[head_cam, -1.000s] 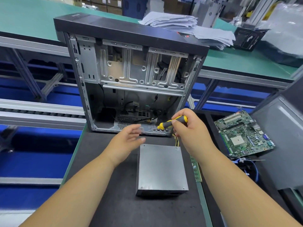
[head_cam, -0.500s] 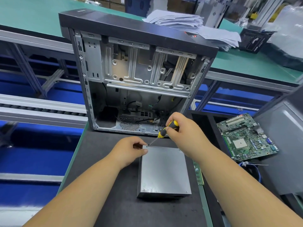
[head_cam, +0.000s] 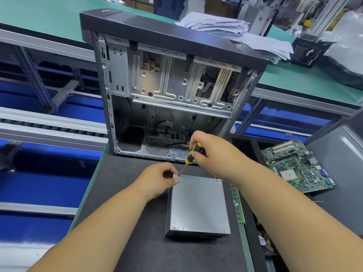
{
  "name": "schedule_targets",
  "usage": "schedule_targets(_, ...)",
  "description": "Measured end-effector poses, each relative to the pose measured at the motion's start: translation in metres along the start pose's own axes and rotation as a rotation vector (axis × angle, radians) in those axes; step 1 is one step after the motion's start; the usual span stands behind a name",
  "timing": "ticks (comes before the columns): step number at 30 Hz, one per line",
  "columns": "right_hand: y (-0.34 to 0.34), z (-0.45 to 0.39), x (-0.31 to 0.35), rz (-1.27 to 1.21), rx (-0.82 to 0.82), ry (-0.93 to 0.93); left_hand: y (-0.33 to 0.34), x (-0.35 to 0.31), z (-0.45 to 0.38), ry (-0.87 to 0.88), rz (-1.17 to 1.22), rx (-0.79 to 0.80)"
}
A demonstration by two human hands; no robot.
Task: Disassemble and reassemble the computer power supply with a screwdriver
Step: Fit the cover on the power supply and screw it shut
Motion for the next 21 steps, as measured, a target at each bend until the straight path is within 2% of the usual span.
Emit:
schedule_targets(4,-0.009,-0.016,0.01,0.257,0.108,-0.014,0.0,0.0,-0.001,-0.002,-0.014,0.004)
schedule_targets(6,-0.01,-0.024,0.012,0.485,0.121,0.015,-0.001,0.0,-0.001,-0.007,-0.013,0.011)
schedule_targets(8,-0.007,-0.028,0.01,0.581,0.085,0.082,0.0,0.0,-0.001,-0.01,-0.019,0.014)
schedule_targets(10,-0.005,-0.028,0.009,0.522,0.043,0.084,0.0,-0.001,-0.001,-0.011,-0.024,0.014)
schedule_targets(14,-0.006,-0.027,0.012,0.14,0.104,-0.029,0.001,-0.002,-0.001,-0.011,-0.038,0.003)
schedule_targets(15,-0.006,-0.026,0.013,0.146,0.109,-0.05,0.001,-0.002,0.0,-0.013,-0.04,0.0)
schedule_targets(19,-0.006,-0.026,0.011,0.446,0.006,-0.008,0.0,-0.002,-0.001,-0.03,-0.035,0.002)
schedule_targets(21,-0.005,-0.025,0.01,0.319,0.017,-0.022,0.001,-0.002,-0.001,-0.035,-0.025,0.009)
Point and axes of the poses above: each hand's wrist, its own z-axis away from the middle knuckle, its own y-axis out of the palm, x = y × z, the point moved 7 cm from there along -z, towards the middle knuckle, and after that the axes turned 8 degrees about -y, right-handed, at the moved point
